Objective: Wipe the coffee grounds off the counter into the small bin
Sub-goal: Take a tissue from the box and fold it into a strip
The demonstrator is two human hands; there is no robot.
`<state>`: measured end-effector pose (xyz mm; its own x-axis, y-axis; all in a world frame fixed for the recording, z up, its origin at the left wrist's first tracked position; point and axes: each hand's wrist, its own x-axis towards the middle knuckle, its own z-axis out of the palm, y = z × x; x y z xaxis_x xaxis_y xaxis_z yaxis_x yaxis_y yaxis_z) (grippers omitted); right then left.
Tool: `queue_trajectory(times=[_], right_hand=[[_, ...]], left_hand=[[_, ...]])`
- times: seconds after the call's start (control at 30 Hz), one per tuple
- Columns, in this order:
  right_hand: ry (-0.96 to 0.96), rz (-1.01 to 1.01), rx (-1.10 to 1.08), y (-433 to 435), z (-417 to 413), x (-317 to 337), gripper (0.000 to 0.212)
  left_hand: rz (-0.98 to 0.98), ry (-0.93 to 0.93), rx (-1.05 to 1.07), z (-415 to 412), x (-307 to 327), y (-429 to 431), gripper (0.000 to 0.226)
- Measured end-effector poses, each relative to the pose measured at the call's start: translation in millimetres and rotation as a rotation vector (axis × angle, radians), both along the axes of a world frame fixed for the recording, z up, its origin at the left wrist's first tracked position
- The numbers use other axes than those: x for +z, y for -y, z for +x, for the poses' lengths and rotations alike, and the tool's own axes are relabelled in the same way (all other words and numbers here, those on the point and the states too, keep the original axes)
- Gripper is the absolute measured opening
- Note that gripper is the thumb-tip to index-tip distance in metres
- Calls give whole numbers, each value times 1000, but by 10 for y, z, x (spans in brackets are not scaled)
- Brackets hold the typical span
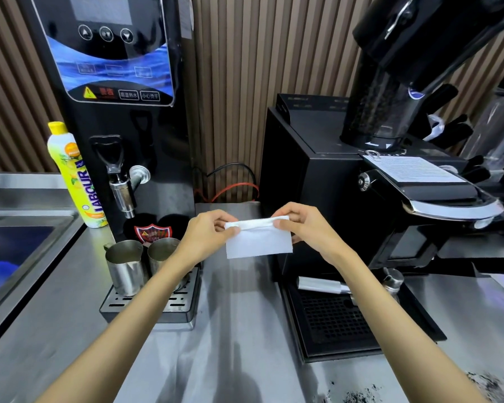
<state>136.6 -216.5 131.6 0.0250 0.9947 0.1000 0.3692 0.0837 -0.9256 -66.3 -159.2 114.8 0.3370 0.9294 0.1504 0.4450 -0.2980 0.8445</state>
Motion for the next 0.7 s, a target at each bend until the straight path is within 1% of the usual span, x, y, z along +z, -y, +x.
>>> queue_trajectory(times=[0.07, 0.1, 0.17, 0.23, 0.37, 0.47, 0.5, 0.57, 0.67, 0.7], right_hand=[[-1, -6, 10, 8, -8, -18, 6], [-18, -19, 31, 14, -10, -24, 5], [-78, -36, 66, 24, -5, -30, 5], [-165, -36, 68, 25, 3, -30, 5], [-330, -35, 77, 2, 23, -32, 12], [-321, -38, 78, -1, 44, -25, 12], [-288, -35, 71, 4, 49, -24, 12], [-184, -26, 53, 13, 57, -30, 10], [-55, -34, 41, -7, 53, -37, 21], [-24, -33, 27, -16, 45, -38, 19]], left_hand=[[-14, -9, -54, -5, -21, 5, 16], [-38, 16, -91, -17, -10, 14, 18], [-141, 155, -157, -51, 38, 26, 18], [-300, 328, -223, -69, 80, 32, 16], [-428, 440, -279, -80, 88, 34, 19], [-505, 519, -284, -87, 108, 35, 21], [-512, 524, -287, -96, 115, 36, 21], [-460, 472, -280, -119, 101, 25, 19], [-304, 300, -191, -107, 73, 7, 22], [-236, 220, -131, -90, 56, -3, 22]])
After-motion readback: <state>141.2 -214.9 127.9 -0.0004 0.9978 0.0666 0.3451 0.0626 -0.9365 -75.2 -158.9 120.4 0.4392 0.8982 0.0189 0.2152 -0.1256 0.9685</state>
